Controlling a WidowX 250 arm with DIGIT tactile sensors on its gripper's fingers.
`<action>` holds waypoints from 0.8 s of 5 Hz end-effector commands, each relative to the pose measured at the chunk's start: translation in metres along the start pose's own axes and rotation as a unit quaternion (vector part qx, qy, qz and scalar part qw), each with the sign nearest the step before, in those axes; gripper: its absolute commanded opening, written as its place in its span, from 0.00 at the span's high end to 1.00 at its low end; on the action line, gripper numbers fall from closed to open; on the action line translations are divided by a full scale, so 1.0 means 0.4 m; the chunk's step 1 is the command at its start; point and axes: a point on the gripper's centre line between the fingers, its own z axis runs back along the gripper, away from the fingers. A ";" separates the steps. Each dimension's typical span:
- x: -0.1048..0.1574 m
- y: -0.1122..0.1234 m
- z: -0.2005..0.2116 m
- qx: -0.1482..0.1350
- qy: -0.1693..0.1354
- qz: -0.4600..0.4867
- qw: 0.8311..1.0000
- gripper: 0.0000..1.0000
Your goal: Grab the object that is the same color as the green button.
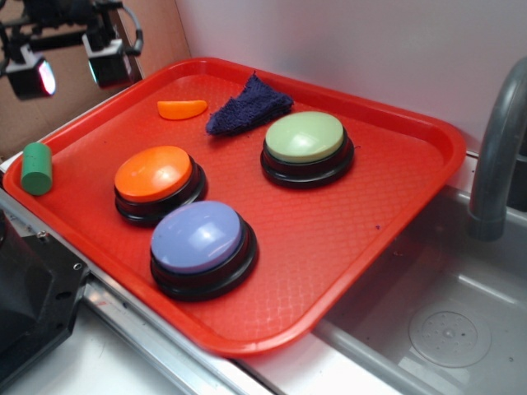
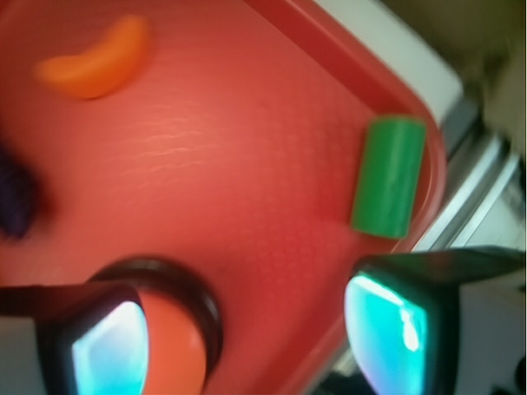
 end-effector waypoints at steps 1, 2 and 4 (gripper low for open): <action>0.043 0.114 -0.092 0.032 -0.025 0.053 0.998 0.00; 0.074 0.142 -0.081 0.063 -0.037 0.033 0.997 0.00; 0.087 0.175 -0.093 0.106 -0.043 0.027 0.993 0.00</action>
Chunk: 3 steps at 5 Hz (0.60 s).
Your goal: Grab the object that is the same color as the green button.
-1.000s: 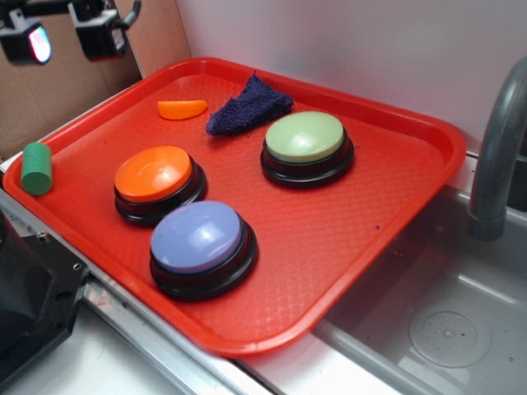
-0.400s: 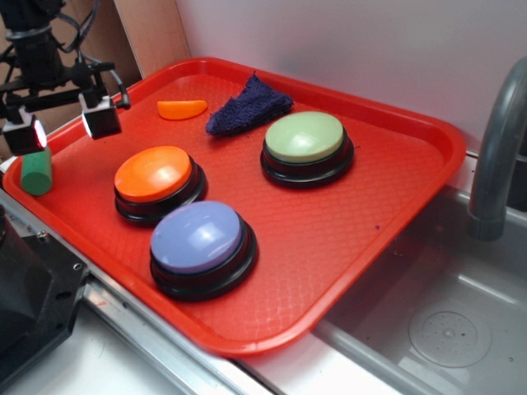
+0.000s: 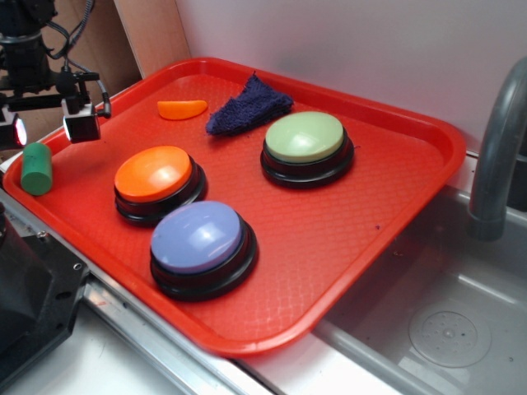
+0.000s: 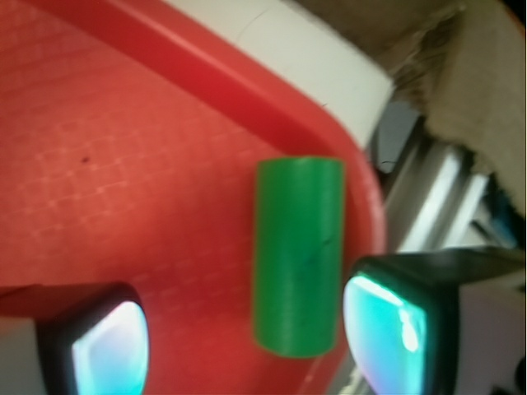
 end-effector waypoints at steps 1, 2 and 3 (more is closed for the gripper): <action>0.013 0.039 -0.080 0.024 -0.009 0.000 1.000 0.00; 0.001 0.012 -0.116 0.000 0.012 -0.004 1.000 0.00; -0.017 -0.016 -0.128 -0.015 0.026 -0.021 0.999 0.00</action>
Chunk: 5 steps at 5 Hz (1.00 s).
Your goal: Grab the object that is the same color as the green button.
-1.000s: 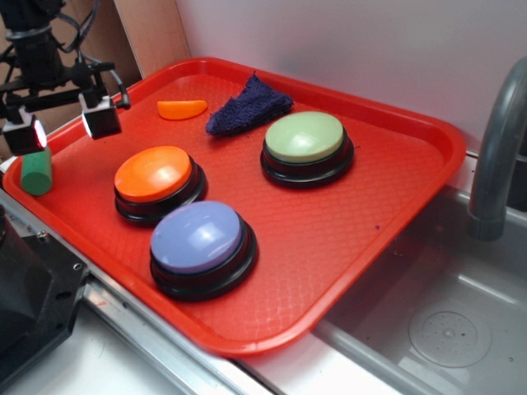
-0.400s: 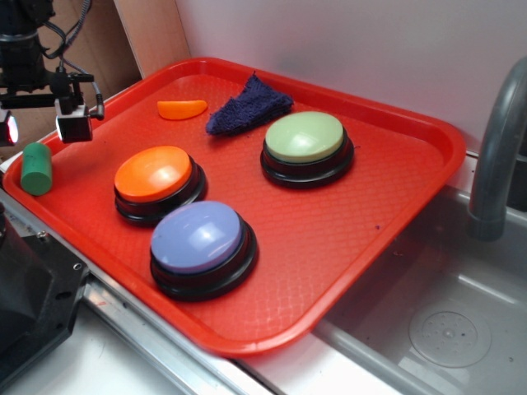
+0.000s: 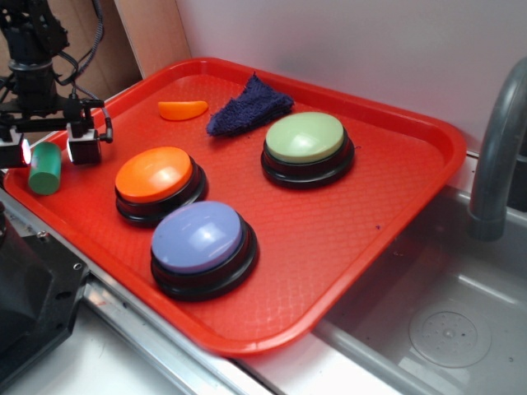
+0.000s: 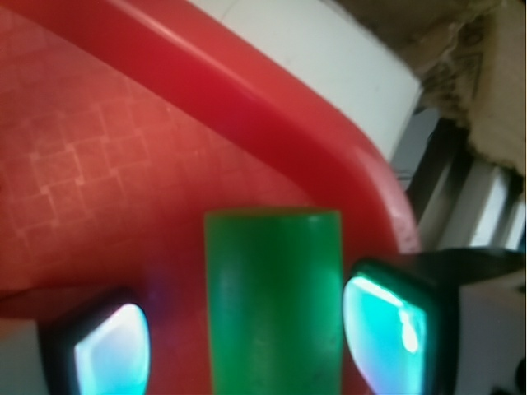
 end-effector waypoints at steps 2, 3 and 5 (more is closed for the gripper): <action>-0.089 -0.075 0.008 -0.116 0.024 -0.085 0.989 1.00; -0.103 -0.088 0.034 -0.121 0.017 -0.108 0.987 1.00; -0.093 -0.094 0.140 -0.097 -0.017 -0.190 0.977 1.00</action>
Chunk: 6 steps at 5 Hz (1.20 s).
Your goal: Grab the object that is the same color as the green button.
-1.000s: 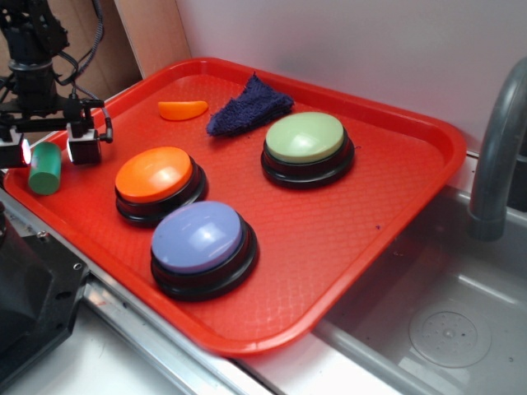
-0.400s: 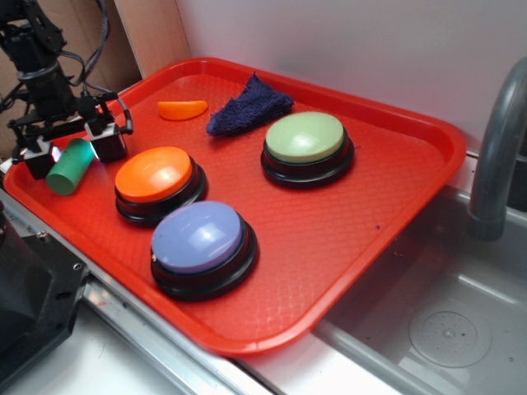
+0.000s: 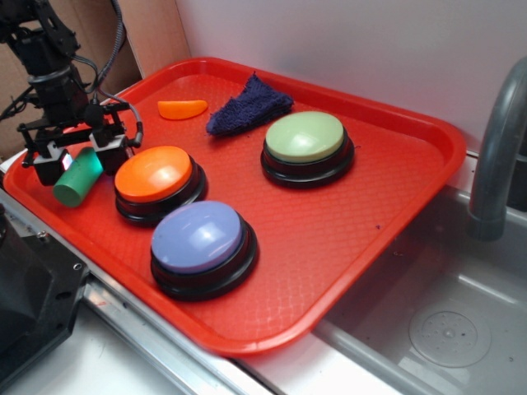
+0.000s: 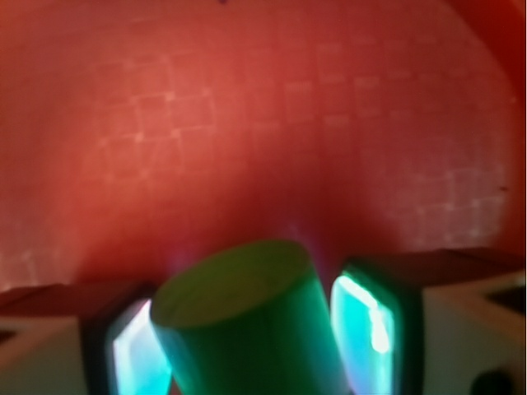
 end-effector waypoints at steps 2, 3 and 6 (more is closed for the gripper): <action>0.025 -0.049 0.337 -0.009 -0.090 -0.154 0.984 1.00; 0.021 -0.065 0.377 -0.003 -0.107 -0.189 0.976 1.00; 0.031 -0.139 0.399 0.033 -0.122 -0.310 0.942 1.00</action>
